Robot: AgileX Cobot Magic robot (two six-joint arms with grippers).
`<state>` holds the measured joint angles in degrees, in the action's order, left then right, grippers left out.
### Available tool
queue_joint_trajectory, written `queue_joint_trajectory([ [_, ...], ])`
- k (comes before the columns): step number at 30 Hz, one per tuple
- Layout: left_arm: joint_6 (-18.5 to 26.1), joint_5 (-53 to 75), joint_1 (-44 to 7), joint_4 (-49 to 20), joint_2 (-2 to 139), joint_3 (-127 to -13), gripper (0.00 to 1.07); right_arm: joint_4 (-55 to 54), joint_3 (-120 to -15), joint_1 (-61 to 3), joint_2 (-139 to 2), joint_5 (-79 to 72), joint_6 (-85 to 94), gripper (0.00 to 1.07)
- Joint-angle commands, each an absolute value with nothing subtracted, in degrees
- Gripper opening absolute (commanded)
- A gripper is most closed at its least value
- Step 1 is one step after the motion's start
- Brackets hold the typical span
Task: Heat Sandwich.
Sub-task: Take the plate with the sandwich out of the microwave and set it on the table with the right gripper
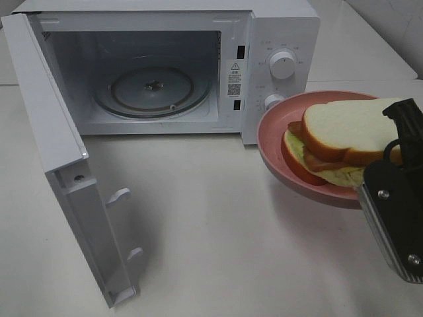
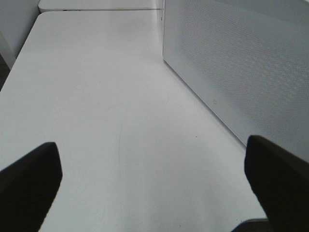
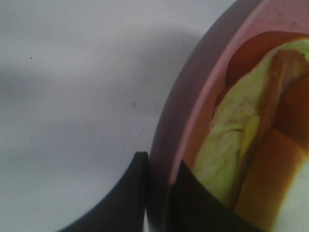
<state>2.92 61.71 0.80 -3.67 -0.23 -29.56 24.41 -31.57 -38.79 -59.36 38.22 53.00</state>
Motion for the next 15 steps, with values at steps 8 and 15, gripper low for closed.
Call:
queue_joint_trajectory([
  [8,2.86,61.13,0.97,-3.90,-0.63,-29.56,0.98,32.31,-31.57,-38.90,-58.79,43.37,34.03,0.01],
  [15,2.86,61.13,0.97,-3.90,-0.63,-29.56,0.98,37.07,-31.57,-38.90,-58.79,47.15,20.80,0.01],
])
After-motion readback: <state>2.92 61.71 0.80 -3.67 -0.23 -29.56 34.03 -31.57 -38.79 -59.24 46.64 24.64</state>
